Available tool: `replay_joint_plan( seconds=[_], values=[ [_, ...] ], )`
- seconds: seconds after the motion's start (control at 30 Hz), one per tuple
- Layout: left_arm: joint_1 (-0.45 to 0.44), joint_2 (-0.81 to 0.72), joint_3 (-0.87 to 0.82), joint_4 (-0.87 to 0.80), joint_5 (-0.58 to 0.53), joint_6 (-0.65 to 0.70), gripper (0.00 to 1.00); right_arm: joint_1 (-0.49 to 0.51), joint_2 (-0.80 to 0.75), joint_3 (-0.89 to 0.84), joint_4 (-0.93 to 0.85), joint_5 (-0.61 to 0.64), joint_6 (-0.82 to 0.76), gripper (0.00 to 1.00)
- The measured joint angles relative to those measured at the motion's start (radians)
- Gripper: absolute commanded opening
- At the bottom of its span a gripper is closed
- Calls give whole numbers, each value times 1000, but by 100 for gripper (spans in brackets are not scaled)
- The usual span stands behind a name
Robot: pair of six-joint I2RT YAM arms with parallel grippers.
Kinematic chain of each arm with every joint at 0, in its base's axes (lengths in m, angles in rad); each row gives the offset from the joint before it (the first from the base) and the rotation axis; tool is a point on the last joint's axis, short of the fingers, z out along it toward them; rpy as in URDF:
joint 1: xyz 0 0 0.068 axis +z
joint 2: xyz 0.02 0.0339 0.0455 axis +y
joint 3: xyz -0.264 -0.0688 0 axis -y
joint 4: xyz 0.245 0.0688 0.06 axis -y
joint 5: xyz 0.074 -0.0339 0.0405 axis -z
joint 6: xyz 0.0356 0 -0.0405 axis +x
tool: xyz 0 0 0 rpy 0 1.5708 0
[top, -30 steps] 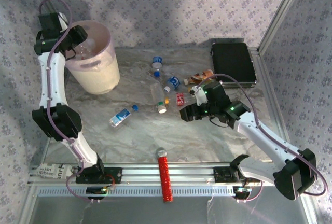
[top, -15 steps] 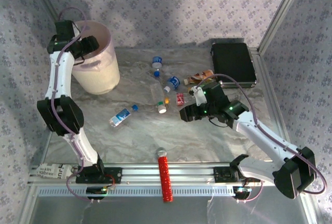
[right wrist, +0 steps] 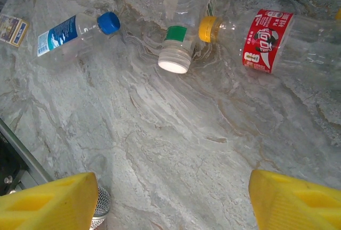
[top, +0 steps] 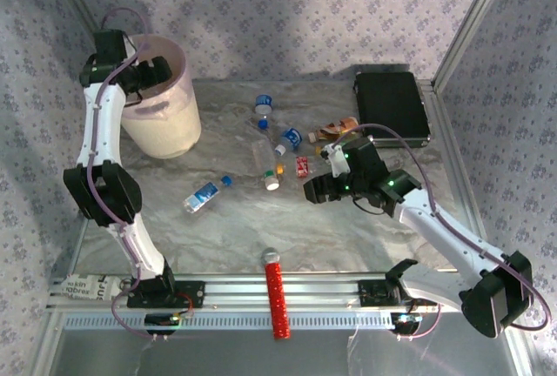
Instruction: Put the plastic bottles in the bin
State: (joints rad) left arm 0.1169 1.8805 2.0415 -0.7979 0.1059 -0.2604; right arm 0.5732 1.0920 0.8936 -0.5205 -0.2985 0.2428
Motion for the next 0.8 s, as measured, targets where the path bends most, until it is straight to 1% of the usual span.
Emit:
replay_joint_plan(
  seconds=[0.23,0.33,0.4,0.47,0.53,0.67,0.8],
  values=[
    [-14,-13,151,-84,-50,67,100,-6,-27,-2,-1,0,0,78],
    [-34,-67,163,-122,-85,103,100,-6,-37,-7,-2,3,0,78],
    [-66,-122,163,-149,-124,130,100,-8,-42,-9,-8,6,0,78],
    [-119,-187,156,-169,-175,155,100,-11,-46,-9,-8,8,0,78],
    [-193,-274,119,-176,-236,174,100,-14,-50,-9,-9,13,0,78],
    [-370,-504,-80,-179,-336,186,100,-19,-61,-9,-12,15,0,77],
    [-492,-664,-301,-198,-418,174,100,-26,-79,-14,-26,15,0,77]
  ],
)
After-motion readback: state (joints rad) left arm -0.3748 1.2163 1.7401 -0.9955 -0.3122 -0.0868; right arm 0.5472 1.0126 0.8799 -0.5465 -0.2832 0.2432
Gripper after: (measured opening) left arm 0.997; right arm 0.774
